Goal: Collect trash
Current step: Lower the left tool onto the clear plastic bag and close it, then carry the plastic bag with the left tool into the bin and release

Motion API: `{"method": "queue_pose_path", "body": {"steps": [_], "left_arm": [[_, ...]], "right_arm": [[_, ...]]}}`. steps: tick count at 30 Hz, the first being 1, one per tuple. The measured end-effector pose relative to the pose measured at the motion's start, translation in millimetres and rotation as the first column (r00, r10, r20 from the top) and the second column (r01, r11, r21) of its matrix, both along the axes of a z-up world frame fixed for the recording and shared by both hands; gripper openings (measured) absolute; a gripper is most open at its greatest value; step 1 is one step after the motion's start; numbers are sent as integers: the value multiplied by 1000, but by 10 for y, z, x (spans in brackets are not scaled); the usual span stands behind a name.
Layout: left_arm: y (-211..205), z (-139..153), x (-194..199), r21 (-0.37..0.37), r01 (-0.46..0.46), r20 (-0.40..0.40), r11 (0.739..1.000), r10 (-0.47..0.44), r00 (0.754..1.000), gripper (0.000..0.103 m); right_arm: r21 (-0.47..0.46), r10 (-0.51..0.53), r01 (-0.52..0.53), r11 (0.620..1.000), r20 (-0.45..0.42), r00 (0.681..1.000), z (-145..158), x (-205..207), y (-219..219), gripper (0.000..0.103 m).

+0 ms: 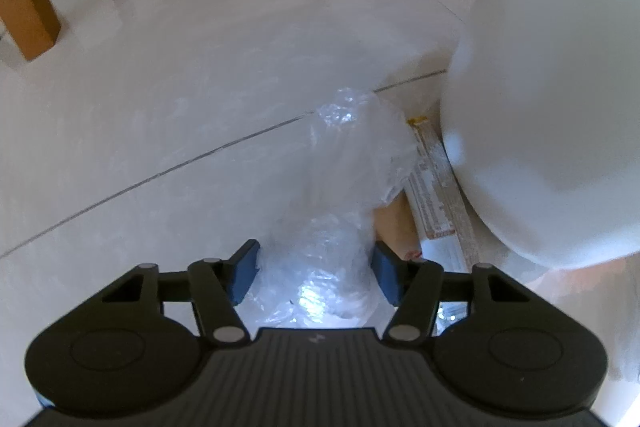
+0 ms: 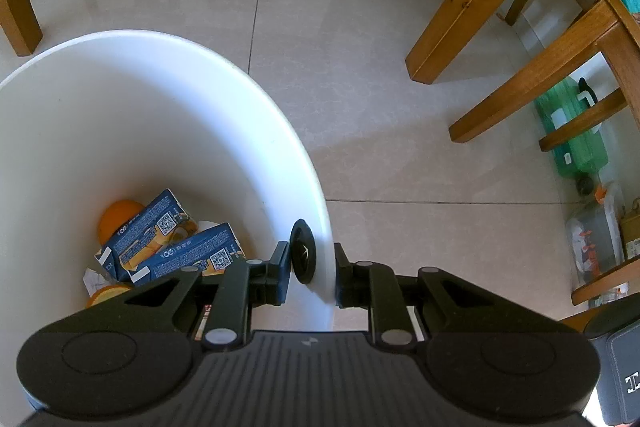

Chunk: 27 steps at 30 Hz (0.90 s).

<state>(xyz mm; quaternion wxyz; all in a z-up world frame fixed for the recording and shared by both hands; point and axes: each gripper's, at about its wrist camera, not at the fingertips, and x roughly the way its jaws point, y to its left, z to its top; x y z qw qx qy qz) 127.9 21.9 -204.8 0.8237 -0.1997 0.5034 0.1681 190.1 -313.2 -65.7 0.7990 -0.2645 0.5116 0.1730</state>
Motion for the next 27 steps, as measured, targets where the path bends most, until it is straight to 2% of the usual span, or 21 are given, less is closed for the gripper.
{"method": "queue_pose_path", "body": {"steps": [8, 17, 22, 27], "left_arm": [[-62, 37, -31, -15, -30, 22, 999, 31, 999, 50], [-134, 179, -193, -41, -33, 3, 999, 33, 999, 49], [-79, 493, -154, -60, -12, -41, 998, 10, 999, 49], [-14, 1047, -145, -57, 3, -38, 998, -5, 999, 49]], "right_arm": [[-4, 4, -4, 1000, -1, 1000, -14, -11, 12, 24], [-4, 6, -6, 1000, -2, 1000, -29, -26, 12, 24], [-5, -1, 1, 1000, -6, 1000, -30, -21, 14, 24], [-8, -13, 12, 1000, -14, 1000, -27, -4, 32, 24]]}}
